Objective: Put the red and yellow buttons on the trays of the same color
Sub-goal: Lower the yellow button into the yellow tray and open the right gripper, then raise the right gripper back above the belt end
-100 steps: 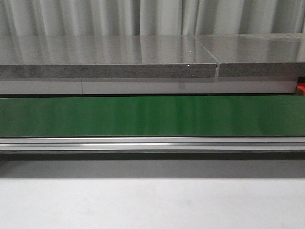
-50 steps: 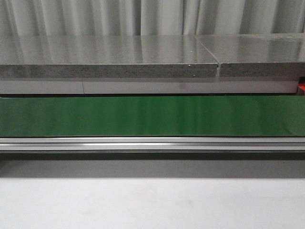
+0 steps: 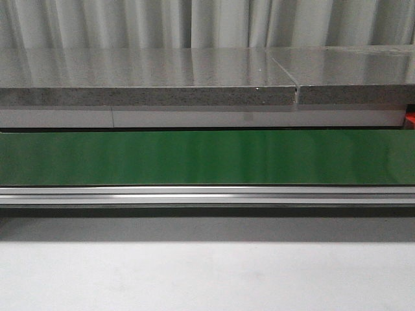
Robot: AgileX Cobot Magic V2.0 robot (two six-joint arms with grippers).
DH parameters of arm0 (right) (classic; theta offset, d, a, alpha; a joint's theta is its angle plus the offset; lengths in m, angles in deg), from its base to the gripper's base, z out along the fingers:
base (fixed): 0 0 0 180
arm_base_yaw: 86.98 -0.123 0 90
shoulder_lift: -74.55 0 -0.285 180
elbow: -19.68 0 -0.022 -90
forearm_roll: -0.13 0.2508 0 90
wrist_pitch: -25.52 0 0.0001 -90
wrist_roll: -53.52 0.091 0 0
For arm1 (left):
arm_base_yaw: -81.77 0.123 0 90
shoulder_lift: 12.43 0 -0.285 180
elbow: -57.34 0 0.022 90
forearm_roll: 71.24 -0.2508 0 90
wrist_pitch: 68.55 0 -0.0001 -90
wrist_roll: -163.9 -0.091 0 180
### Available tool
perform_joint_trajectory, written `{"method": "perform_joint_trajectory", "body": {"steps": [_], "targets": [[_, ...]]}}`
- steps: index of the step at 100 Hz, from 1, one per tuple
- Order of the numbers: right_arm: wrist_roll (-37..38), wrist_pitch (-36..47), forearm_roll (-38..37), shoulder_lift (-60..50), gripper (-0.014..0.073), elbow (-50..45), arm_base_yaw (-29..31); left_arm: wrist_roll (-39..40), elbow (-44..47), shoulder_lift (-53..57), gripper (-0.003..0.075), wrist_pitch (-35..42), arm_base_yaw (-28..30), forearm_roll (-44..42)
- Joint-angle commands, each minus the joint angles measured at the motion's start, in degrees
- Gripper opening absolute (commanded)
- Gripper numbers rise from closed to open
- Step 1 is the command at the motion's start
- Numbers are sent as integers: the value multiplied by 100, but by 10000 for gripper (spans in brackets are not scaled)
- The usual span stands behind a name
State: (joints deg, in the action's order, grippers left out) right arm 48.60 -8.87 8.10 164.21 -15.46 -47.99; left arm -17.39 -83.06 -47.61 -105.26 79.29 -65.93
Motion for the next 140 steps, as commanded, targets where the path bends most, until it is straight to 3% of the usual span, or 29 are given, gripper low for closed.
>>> {"method": "perform_joint_trajectory", "body": {"steps": [1, 33, 42, 58, 65, 96, 140], "targets": [[23, 262, -70, -49, 78, 123, 73, -8, -157, -26, -19, 422, -47, 63], [23, 341, -85, 113, 102, 123, 78, -8, -157, -26, -19, 422, -47, 63], [23, 336, -85, 113, 224, 123, 64, -8, -157, -26, -19, 422, -47, 63], [23, 263, 68, 93, 572, 143, 56, -8, -157, -26, -19, 422, -47, 63], [23, 244, 121, 32, 638, 143, 56, -8, -157, -26, -19, 422, -47, 63], [17, 215, 325, -1102, 646, 245, -262, -8, -157, -26, -19, 422, -47, 63], [-927, 515, 325, -2775, 646, 380, -2721, -8, -157, -26, -19, 422, -47, 63]]}}
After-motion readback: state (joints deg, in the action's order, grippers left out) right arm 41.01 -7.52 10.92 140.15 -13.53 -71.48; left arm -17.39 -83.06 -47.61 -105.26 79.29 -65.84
